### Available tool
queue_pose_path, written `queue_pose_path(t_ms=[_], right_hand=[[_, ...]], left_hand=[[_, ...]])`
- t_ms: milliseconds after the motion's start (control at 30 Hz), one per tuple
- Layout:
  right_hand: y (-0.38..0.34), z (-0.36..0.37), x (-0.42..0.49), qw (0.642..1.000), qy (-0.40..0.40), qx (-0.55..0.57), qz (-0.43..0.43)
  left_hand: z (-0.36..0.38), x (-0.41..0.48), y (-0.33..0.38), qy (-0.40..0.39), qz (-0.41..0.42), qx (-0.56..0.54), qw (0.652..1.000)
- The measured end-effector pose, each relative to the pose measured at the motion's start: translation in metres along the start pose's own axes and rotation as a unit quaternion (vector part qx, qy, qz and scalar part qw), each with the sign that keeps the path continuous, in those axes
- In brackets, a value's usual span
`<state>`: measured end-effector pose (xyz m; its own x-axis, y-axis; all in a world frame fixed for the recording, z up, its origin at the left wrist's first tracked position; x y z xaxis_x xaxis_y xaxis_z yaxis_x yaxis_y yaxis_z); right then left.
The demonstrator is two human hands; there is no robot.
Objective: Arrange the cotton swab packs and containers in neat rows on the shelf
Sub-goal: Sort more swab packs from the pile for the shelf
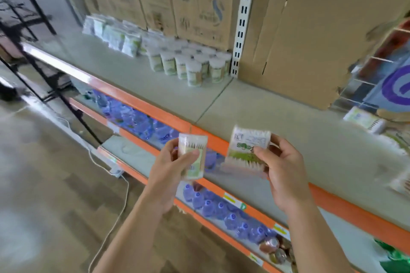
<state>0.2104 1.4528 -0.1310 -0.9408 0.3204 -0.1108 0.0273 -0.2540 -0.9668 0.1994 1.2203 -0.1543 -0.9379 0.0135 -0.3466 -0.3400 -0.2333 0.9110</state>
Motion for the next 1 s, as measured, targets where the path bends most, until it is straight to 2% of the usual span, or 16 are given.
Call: queue_pose_path(t_ms=[167, 367, 800, 1000], right_hand=[[0.009, 0.078, 0.001, 1.000, -0.019, 0.008, -0.014], [0.017, 0.119, 0.018, 1.000, 0.002, -0.012, -0.020], [0.031, 0.186, 0.122, 0.997, 0.060, -0.007, -0.050], [0.035, 0.178, 0.169, 0.992, 0.116, -0.022, -0.042]], left_hand=[[-0.067, 0.024, 0.037, -0.008, 0.024, 0.025, 0.999], [-0.105, 0.060, 0.066, 0.022, 0.049, 0.096, 0.994], [-0.111, 0.183, 0.123, -0.014, 0.093, 0.185, 0.978], [-0.093, 0.243, 0.130, -0.035, 0.107, 0.247, 0.963]])
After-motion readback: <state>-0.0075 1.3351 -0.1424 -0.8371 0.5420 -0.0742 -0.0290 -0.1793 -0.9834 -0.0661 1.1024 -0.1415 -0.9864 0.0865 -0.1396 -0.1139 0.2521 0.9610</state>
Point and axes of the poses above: each hand's wrist, its own x-axis towards the middle knuckle, its own z-axis out of the palm, y = z × x, the point moved 10 cm from there along x, towards the middle knuckle, and after that the axes turned 5 degrees about -z, right-handed, at the moved point
